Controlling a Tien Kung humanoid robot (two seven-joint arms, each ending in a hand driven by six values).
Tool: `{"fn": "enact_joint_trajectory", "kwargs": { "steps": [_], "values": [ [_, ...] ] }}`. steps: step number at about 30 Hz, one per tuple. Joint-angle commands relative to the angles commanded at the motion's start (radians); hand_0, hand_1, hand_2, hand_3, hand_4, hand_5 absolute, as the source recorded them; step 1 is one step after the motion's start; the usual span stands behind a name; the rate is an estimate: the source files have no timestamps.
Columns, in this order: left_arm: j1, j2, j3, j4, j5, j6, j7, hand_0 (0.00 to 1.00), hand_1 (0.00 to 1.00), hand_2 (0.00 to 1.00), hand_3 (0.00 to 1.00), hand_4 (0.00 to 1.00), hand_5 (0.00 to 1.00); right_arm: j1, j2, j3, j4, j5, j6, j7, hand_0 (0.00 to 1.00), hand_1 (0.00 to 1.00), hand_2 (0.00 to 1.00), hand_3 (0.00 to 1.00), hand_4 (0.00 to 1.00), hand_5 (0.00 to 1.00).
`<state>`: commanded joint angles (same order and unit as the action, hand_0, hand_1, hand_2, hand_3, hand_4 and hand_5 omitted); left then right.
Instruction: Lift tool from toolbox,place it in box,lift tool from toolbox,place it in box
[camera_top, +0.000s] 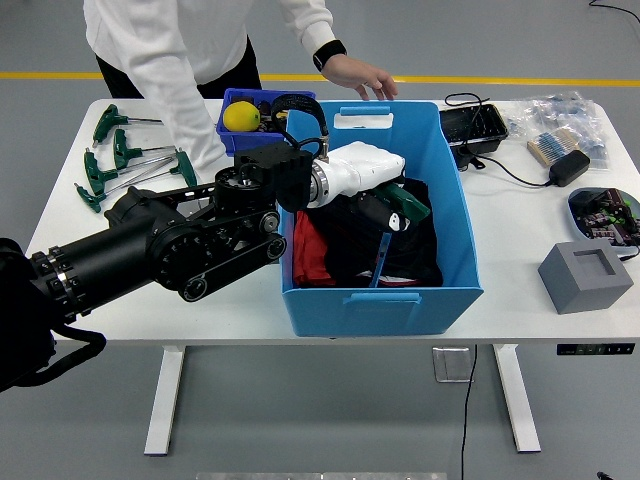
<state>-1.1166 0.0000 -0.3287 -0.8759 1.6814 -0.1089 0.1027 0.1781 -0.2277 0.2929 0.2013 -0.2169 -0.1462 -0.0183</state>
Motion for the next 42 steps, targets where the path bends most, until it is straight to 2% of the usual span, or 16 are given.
{"fn": "enact_joint_trajectory", "kwargs": {
  "steps": [3, 4, 6, 9, 10, 15, 16, 21, 22, 27, 28, 31, 37, 42],
  "values": [
    [-0.006, 0.000, 0.009, 0.030, 0.007, -0.035, 0.017, 0.148, 0.002, 0.024, 0.063, 0.664, 0.372, 0.005, -0.002, 0.001, 0.001, -0.003, 0.000, 0.000, 0.672, 0.659, 0.726, 0.573, 0.777, 0.720],
    [-0.008, 0.000, 0.012, 0.041, 0.006, -0.036, 0.015, 0.397, 0.386, 0.401, 0.540, 0.900, 0.698, 0.006, -0.003, 0.000, 0.001, -0.004, 0.000, 0.000, 0.673, 0.659, 0.727, 0.574, 0.777, 0.718],
    [-0.009, 0.000, 0.014, 0.059, 0.005, -0.025, 0.003, 0.397, 0.386, 0.401, 0.540, 0.900, 0.698, 0.009, -0.004, 0.001, 0.002, -0.007, 0.000, -0.001, 0.673, 0.659, 0.727, 0.574, 0.777, 0.718],
    [-0.008, 0.000, 0.014, 0.072, 0.009, 0.015, -0.032, 0.397, 0.386, 0.401, 0.540, 0.900, 0.698, 0.012, -0.005, 0.001, 0.002, -0.007, 0.000, -0.001, 0.673, 0.659, 0.727, 0.574, 0.777, 0.718],
    [-0.008, 0.000, 0.012, 0.072, 0.011, 0.032, -0.048, 0.575, 0.600, 0.662, 0.704, 0.976, 0.706, 0.013, -0.006, 0.001, 0.002, -0.008, 0.000, -0.001, 0.673, 0.658, 0.726, 0.574, 0.777, 0.717],
    [-0.008, 0.000, -0.004, 0.052, 0.029, 0.119, -0.123, 0.575, 0.600, 0.662, 0.704, 0.976, 0.706, 0.017, -0.009, 0.011, 0.003, -0.026, 0.000, -0.005, 0.673, 0.658, 0.726, 0.574, 0.777, 0.717],
    [-0.009, 0.000, -0.006, 0.050, 0.031, 0.131, -0.132, 0.703, 0.721, 0.798, 0.772, 0.998, 0.717, 0.018, -0.009, 0.011, 0.003, -0.027, 0.000, -0.005, 0.673, 0.658, 0.726, 0.574, 0.777, 0.717],
    [-0.008, 0.000, -0.035, 0.036, 0.053, 0.204, -0.173, 0.703, 0.721, 0.798, 0.772, 0.998, 0.717, 0.019, -0.010, 0.015, 0.004, -0.035, 0.000, -0.008, 0.673, 0.658, 0.726, 0.574, 0.777, 0.717],
    [-0.008, 0.000, -0.041, 0.034, 0.058, 0.212, -0.175, 0.770, 0.799, 0.884, 0.808, 0.998, 0.710, 0.019, -0.010, 0.016, 0.004, -0.035, 0.000, -0.008, 0.674, 0.659, 0.726, 0.575, 0.778, 0.717],
    [0.004, 0.000, -0.084, 0.022, 0.080, 0.243, -0.179, 0.770, 0.799, 0.884, 0.808, 0.998, 0.710, 0.018, -0.010, 0.012, 0.003, -0.028, 0.000, -0.006, 0.674, 0.659, 0.726, 0.575, 0.778, 0.717],
    [0.010, 0.000, -0.098, 0.015, 0.089, 0.247, -0.177, 0.786, 0.816, 0.912, 0.814, 0.998, 0.707, 0.018, -0.010, 0.010, 0.003, -0.024, 0.000, -0.005, 0.675, 0.658, 0.726, 0.575, 0.778, 0.717],
    [0.025, 0.000, -0.133, -0.011, 0.112, 0.245, -0.169, 0.786, 0.816, 0.912, 0.814, 0.998, 0.707, 0.017, -0.009, 0.009, 0.003, -0.020, -0.001, -0.004, 0.675, 0.658, 0.726, 0.575, 0.778, 0.717],
    [0.094, 0.004, -0.244, -0.151, 0.201, 0.239, -0.159, 0.786, 0.816, 0.919, 0.844, 0.998, 0.698, 0.012, -0.008, 0.005, 0.001, -0.010, -0.001, 0.000, 0.675, 0.659, 0.726, 0.576, 0.779, 0.717],
    [0.160, 0.042, -0.323, -0.261, 0.219, 0.241, -0.143, 0.774, 0.805, 0.886, 0.831, 0.998, 0.695, 0.008, -0.008, 0.009, -0.001, -0.013, -0.001, -0.001, 0.674, 0.659, 0.726, 0.575, 0.779, 0.718]
  ]
}}
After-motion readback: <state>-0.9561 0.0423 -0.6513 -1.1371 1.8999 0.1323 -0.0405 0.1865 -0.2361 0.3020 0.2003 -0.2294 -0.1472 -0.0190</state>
